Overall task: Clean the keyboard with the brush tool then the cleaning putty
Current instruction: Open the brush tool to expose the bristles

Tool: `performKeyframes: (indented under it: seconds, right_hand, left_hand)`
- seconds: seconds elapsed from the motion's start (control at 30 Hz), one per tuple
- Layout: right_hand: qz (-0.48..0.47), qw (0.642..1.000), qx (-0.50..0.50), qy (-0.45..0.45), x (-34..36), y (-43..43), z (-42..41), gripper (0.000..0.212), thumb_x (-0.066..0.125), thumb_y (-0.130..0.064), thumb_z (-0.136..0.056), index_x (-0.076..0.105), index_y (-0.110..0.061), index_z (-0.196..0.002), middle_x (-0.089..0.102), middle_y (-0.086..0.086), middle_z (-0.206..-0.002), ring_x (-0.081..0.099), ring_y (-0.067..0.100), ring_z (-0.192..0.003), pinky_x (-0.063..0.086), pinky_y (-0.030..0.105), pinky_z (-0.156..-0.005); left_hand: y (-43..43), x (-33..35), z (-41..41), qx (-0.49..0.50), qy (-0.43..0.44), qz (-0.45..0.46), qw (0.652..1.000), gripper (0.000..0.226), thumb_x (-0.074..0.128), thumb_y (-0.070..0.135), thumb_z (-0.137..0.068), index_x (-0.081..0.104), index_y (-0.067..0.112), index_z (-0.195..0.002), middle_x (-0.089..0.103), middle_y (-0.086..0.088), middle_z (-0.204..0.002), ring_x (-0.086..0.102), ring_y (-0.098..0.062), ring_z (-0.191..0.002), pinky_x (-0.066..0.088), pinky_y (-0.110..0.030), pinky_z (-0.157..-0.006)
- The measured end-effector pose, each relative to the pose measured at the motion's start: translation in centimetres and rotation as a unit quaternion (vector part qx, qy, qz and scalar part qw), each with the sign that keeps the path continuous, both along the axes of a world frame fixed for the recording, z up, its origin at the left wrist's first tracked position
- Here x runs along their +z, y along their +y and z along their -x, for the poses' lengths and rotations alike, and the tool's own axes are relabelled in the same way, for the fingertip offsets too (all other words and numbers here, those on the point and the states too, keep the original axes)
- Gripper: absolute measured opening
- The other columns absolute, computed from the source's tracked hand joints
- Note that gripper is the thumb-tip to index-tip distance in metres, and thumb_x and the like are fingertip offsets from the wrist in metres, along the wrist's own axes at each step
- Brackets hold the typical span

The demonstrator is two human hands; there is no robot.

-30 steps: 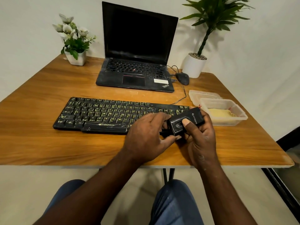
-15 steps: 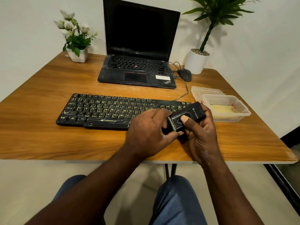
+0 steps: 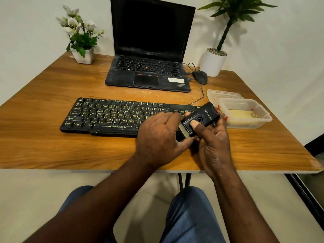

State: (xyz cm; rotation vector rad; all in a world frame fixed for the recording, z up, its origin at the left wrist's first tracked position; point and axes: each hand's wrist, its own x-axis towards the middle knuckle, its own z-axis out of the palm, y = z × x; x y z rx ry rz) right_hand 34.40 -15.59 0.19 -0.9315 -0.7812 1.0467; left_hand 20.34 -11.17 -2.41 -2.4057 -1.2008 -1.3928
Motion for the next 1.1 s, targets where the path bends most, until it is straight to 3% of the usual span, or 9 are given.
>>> performKeyframes:
  seconds: [0.2,0.33,0.47,0.63,0.8,1.0,1.1]
  right_hand:
    - [-0.008,0.998,-0.06,-0.029,-0.6,0.0,0.5,0.061,0.07,0.004,-0.088,0.047,-0.02,-0.139,0.073,0.009,-0.12,0.068,0.03,-0.117,0.057,0.045,-0.096]
    - [-0.012,0.995,-0.095,-0.023,-0.6,0.0,0.5,0.069,0.075,-0.004,-0.085,0.044,-0.022,-0.143,0.075,0.0,-0.111,0.071,0.023,-0.112,0.057,0.047,-0.096]
    - [-0.01,0.997,-0.081,-0.012,-0.3,0.1,0.7,0.073,0.079,-0.017,-0.074,0.047,-0.032,-0.138,0.074,0.005,-0.116,0.07,0.028,-0.113,0.059,0.047,-0.093]
    - [-0.015,0.998,-0.04,0.042,-0.8,0.3,0.2,0.068,0.072,-0.008,-0.089,0.045,-0.028,-0.148,0.067,0.014,-0.131,0.066,0.035,-0.121,0.056,0.05,-0.093]
    - [-0.014,0.997,-0.071,0.022,-1.0,0.5,0.3,0.059,0.061,0.0,-0.094,0.046,-0.022,-0.146,0.071,0.011,-0.121,0.07,0.026,-0.11,0.058,0.042,-0.088]
    - [-0.013,0.998,-0.048,0.032,-1.0,0.5,0.4,0.074,0.065,0.006,-0.089,0.038,-0.023,-0.151,0.071,0.01,-0.122,0.07,0.027,-0.113,0.058,0.044,-0.09]
    - [-0.009,0.999,-0.028,0.042,-1.2,0.6,0.1,0.074,0.068,0.004,-0.089,0.039,-0.026,-0.15,0.067,0.016,-0.129,0.067,0.032,-0.119,0.056,0.052,-0.098]
  left_hand:
    - [0.0,0.1,-0.2,0.009,0.008,0.017,1.0,0.059,0.074,0.058,-0.08,0.069,0.013,-0.116,0.07,-0.003,-0.096,0.062,-0.019,-0.086,0.05,-0.033,-0.072]
    - [0.0,0.4,-0.3,0.019,0.016,0.026,0.999,0.063,0.068,0.062,-0.08,0.068,0.015,-0.121,0.055,-0.002,-0.097,0.047,-0.017,-0.087,0.041,-0.033,-0.071]
    - [0.1,0.5,-0.2,0.015,-0.008,0.049,0.999,0.062,0.07,0.062,-0.078,0.067,0.017,-0.119,0.054,-0.001,-0.102,0.046,-0.017,-0.094,0.045,-0.037,-0.075]
    - [0.5,0.6,-0.2,-0.015,-0.057,0.063,0.996,0.061,0.07,0.062,-0.076,0.068,0.017,-0.117,0.056,0.0,-0.103,0.047,-0.016,-0.097,0.045,-0.037,-0.077]
    - [0.5,0.3,-0.2,-0.021,-0.04,0.043,0.998,0.061,0.074,0.059,-0.076,0.069,0.014,-0.117,0.058,-0.002,-0.102,0.048,-0.018,-0.095,0.045,-0.038,-0.077]
    - [0.5,0.3,-0.1,-0.015,-0.046,0.04,0.998,0.056,0.077,0.052,-0.077,0.07,0.013,-0.118,0.06,-0.003,-0.102,0.05,-0.02,-0.095,0.045,-0.043,-0.078]
    - [0.4,0.2,-0.1,-0.012,-0.046,0.033,0.998,0.057,0.078,0.052,-0.077,0.07,0.013,-0.117,0.059,-0.003,-0.101,0.05,-0.021,-0.094,0.045,-0.043,-0.077]
